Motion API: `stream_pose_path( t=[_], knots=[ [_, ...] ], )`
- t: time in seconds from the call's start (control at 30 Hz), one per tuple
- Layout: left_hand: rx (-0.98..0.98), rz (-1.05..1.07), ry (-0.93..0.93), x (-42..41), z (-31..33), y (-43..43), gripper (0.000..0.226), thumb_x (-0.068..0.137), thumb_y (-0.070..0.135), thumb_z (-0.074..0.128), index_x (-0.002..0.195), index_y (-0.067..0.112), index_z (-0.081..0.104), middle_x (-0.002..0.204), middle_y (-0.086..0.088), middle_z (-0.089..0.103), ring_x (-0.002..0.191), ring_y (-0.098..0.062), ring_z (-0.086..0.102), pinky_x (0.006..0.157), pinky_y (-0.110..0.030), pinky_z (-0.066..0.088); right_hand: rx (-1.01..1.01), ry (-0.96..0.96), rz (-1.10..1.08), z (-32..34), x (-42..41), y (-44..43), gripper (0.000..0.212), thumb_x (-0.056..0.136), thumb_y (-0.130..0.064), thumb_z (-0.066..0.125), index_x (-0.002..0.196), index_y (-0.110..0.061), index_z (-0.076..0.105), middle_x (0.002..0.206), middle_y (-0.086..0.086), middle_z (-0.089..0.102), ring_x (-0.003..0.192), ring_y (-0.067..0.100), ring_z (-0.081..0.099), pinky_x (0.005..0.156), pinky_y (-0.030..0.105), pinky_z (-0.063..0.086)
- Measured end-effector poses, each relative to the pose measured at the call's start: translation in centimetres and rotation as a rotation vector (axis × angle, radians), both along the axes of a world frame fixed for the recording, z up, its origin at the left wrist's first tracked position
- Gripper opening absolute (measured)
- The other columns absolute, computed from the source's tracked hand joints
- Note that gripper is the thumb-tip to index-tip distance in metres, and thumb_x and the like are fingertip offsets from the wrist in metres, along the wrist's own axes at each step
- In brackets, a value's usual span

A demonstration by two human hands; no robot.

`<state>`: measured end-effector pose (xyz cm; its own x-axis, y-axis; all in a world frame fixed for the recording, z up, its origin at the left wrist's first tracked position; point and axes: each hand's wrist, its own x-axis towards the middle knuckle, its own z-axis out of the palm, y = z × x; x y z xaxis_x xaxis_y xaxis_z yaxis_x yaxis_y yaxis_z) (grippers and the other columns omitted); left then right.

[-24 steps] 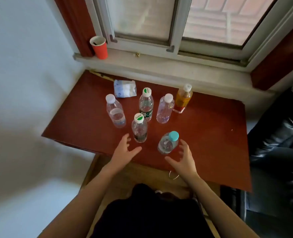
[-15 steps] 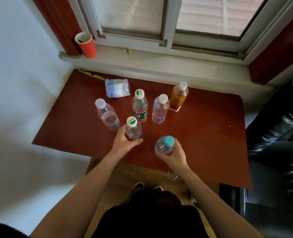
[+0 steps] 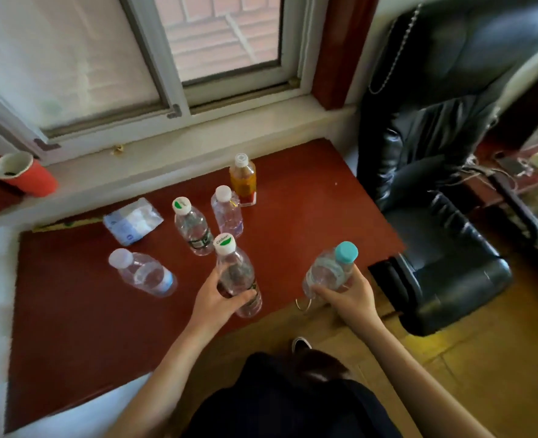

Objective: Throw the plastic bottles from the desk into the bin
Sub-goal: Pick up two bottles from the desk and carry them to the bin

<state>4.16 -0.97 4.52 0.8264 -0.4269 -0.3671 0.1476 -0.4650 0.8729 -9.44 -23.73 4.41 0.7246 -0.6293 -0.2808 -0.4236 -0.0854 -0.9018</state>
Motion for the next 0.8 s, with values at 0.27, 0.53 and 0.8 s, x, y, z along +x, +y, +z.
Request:
stream_pose_path(
  t=[0.27,0.53,0.8],
  knots=[
    [0.109,-0.515,0.055,-6.4,-2.1,-3.3,0.059,0.071,0.023,0.083,0.121,0.03,0.053,0.106,0.025,0.051,0.107,-0.01,0.051,0.086,-0.024,0.037,0.219,-0.044,-0.607,-1.9,-18.5,6.4,0.068,0.053,-0.034,0.087,0.114,-0.02,0.06,0.096,-0.001,0.077,0.089,0.008,0.074,0.071,0.018,0.058],
    [0.17,-1.018,-0.021,-15.5,-2.2,-14.0,0.064,0.067,0.038,0.084,0.12,0.034,0.048,0.119,0.008,0.051,0.108,-0.011,0.048,0.089,-0.028,0.037,0.222,-0.04,-1.131,-2.6,-32.5,10.8,0.063,0.058,-0.017,0.089,0.115,-0.015,0.062,0.091,-0.002,0.077,0.086,0.006,0.074,0.067,0.014,0.055],
    [0.174,-1.401,-0.021,-33.2,-3.2,-23.1,0.065,0.069,0.031,0.084,0.126,0.027,0.052,0.119,0.002,0.059,0.11,-0.017,0.055,0.089,-0.029,0.043,0.198,-0.003,-1.45,-3.9,-46.2,13.6,0.052,0.07,-0.009,0.086,0.111,-0.026,0.06,0.101,-0.001,0.073,0.086,-0.001,0.07,0.07,0.013,0.055]
  ],
)
